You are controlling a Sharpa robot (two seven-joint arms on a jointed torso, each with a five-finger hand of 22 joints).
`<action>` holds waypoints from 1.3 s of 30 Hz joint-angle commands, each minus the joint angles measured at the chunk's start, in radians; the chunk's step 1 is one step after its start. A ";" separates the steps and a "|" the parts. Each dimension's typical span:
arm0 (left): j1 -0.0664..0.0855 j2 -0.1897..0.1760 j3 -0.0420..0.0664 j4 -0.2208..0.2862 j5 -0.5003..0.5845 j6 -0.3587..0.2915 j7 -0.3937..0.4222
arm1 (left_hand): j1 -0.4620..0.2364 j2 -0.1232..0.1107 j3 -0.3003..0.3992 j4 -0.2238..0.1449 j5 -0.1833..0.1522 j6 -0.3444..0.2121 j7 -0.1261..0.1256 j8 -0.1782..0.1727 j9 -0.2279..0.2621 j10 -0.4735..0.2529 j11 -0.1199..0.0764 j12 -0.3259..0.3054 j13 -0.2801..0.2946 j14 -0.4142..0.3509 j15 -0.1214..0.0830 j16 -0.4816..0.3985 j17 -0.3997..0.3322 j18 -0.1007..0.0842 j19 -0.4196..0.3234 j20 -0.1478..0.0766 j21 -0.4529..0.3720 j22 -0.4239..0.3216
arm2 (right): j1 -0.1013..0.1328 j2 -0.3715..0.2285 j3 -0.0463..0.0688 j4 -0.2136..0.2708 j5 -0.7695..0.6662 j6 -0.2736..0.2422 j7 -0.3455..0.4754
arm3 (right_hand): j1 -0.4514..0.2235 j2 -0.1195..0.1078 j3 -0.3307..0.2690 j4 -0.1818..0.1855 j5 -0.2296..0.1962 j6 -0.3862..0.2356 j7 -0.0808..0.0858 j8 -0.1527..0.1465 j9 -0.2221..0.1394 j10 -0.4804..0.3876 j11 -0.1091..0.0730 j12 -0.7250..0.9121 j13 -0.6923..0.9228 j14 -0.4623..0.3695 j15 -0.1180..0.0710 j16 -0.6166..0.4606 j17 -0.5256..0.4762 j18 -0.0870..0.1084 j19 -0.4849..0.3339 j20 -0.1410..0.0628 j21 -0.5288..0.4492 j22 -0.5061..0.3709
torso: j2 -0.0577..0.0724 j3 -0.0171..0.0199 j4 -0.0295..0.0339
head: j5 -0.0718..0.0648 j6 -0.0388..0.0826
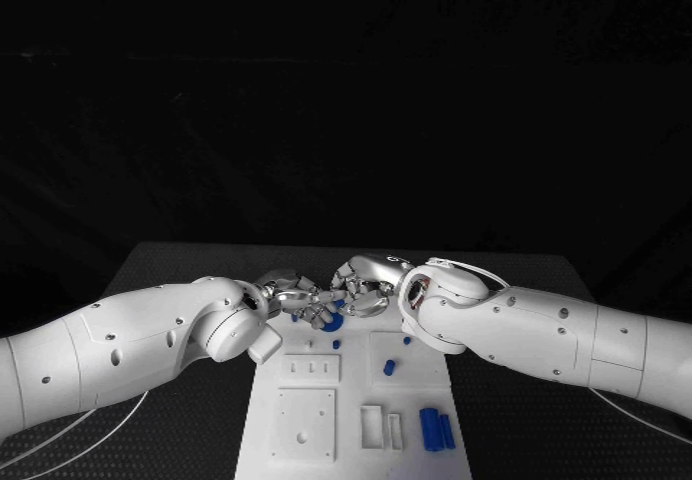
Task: Assemble the parts on the task board
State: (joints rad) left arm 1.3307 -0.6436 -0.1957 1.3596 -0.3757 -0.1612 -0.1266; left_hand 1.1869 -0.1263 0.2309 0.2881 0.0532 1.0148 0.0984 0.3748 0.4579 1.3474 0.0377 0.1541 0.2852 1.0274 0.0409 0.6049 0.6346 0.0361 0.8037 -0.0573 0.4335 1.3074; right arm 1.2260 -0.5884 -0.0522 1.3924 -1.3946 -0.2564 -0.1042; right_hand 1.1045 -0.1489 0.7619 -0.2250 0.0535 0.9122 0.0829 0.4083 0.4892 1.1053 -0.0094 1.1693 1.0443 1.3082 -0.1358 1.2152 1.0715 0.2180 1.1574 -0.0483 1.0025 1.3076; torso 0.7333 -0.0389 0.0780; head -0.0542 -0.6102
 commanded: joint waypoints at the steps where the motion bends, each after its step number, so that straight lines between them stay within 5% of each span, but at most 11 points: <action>1: 0.001 0.005 0.002 0.003 0.014 0.006 0.015 | 0.011 0.003 -0.007 0.001 -0.002 -0.003 0.001 -0.006 0.001 -0.008 0.003 0.003 0.001 -0.003 -0.002 0.006 -0.001 -0.003 -0.002 -0.004 0.003 0.017 | -0.002 0.006 -0.001 0.010 0.002 0.018 0.017 | -0.009 -0.003 0.008 0.000 -0.004 0.162 -0.010 0.005 0.000 -0.035 -0.027 0.006 -0.001 0.000 -0.005 0.001 0.002 0.044 0.000 -0.006 0.006 0.011 | 0.000 0.0006 -0.0001 | 0.001 -0.001; 39: 0.001 0.010 0.002 -0.004 0.026 0.013 0.010 | 0.019 0.025 -0.018 -0.002 -0.001 -0.002 0.001 -0.016 0.005 -0.013 0.004 0.004 0.005 -0.005 -0.002 0.008 -0.008 -0.002 -0.004 -0.004 0.002 0.015 | -0.008 0.021 -0.010 0.002 0.014 0.032 0.020 | -0.012 -0.001 0.009 -0.004 -0.004 0.162 -0.010 0.004 0.001 -0.034 -0.027 0.005 -0.001 0.001 -0.005 0.001 0.002 0.044 0.001 -0.006 0.006 0.011 | 0.001 0.0002 0.0007 | 0.001 -0.006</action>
State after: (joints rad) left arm 1.3271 -0.6401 -0.1989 1.3452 -0.3694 -0.1615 -0.1504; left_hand 1.2020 -0.0986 0.2157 0.2890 0.0532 1.0103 0.1065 0.3592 0.4622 1.3435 0.0415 0.1540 0.2896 1.0273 0.0409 0.6087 0.6274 0.0298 0.8039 -0.0571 0.4335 1.3079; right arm 1.2241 -0.5718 -0.0579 1.3934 -1.3812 -0.2572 -0.0995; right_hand 1.1045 -0.1489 0.7646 -0.2278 0.0535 0.9122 0.0829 0.4124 0.4922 1.1040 -0.0081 1.1693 1.0444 1.3074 -0.1328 1.2153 1.0721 0.2181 1.1573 -0.0480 1.0024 1.3074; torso 0.7337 -0.0390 0.0777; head -0.0525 -0.6149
